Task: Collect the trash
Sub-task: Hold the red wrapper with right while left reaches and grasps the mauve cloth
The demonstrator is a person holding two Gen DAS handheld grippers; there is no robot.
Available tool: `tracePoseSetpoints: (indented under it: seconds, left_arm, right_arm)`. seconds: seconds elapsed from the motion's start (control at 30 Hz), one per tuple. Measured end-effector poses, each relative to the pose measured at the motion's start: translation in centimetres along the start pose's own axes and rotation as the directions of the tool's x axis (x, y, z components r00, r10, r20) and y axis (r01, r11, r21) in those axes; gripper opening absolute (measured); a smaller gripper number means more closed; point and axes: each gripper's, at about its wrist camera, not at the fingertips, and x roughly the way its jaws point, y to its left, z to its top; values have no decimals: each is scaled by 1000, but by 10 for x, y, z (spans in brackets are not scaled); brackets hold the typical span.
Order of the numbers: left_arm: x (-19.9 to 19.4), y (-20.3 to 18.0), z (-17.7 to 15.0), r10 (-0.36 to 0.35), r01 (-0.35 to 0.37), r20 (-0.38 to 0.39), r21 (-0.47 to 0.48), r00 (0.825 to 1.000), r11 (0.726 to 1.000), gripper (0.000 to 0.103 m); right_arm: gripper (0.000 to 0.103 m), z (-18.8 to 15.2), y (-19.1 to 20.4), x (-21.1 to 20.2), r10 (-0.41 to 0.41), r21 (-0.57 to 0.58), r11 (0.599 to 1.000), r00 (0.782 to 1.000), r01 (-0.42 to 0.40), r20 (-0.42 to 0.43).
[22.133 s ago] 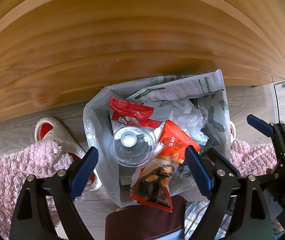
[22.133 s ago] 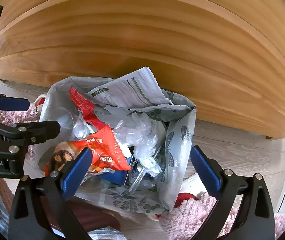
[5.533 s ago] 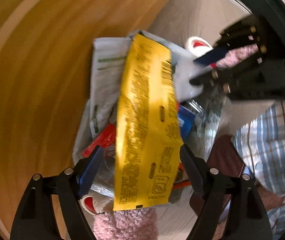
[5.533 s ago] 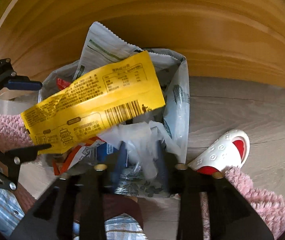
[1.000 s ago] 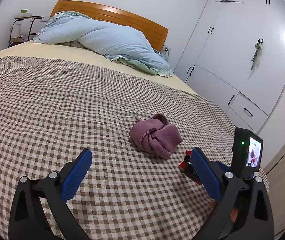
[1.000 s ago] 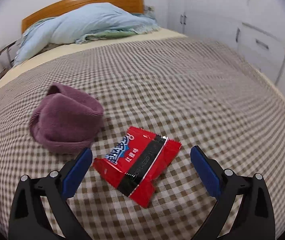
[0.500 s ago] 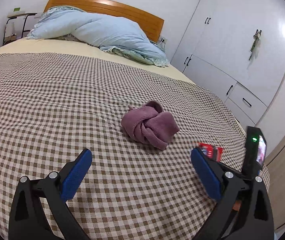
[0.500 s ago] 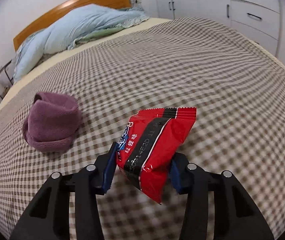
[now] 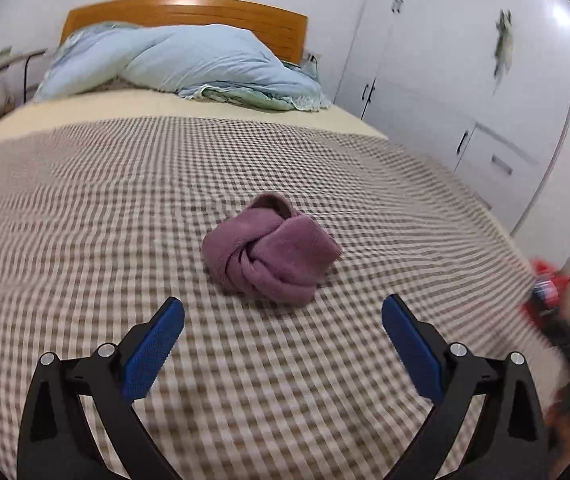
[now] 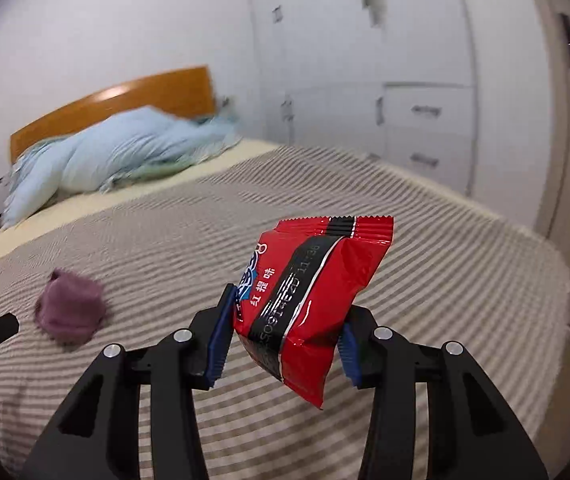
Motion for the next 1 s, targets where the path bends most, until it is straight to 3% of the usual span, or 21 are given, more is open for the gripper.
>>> tracePoseSetpoints:
  seconds: [0.1,0.23,0.5,0.53,0.6,0.63,0.67,0.73,1.0]
  left_arm:
    - [34,-9,12,43,-38,-56,86,998,996,96]
    - [64,-12,19,62,-51,-94,116,994,992,96]
    - [118,-12,28,178,-151,-178,157,968,976,95]
    - [123,-10,26,174,-143,-210,152,962,978,89]
    - [119,-14,24,180,-144,-188,189,966,971,65]
    - [115,-15,25,181,-146,-173,196,968,970,29]
    - [109,-14,26,194,-164,-157,188,968,968,24]
    - [96,-10,26,148,-126,-143,156,979,980,21]
    - [44,0,25,93,-87,-56,105,994,991,20]
  right_arm:
    - [45,2,-27,7,-37,44,998,999,37,-6]
    - [45,3,-58,22,-83,99,991,996,86,-40]
    - [45,3,-56,27,-78,89,993,996,81,-38]
    - [45,2,-54,27,-74,81,994,997,77,-36]
    - [45,1,-50,29,-70,63,995,997,72,-36]
    - [45,0,-48,29,-69,57,996,997,71,-37]
    - [45,-1,-46,29,-67,53,996,997,69,-38]
    - [45,-2,-44,29,-59,53,997,997,62,-44]
    - [45,-7,-30,21,-41,3,999,999,41,-20]
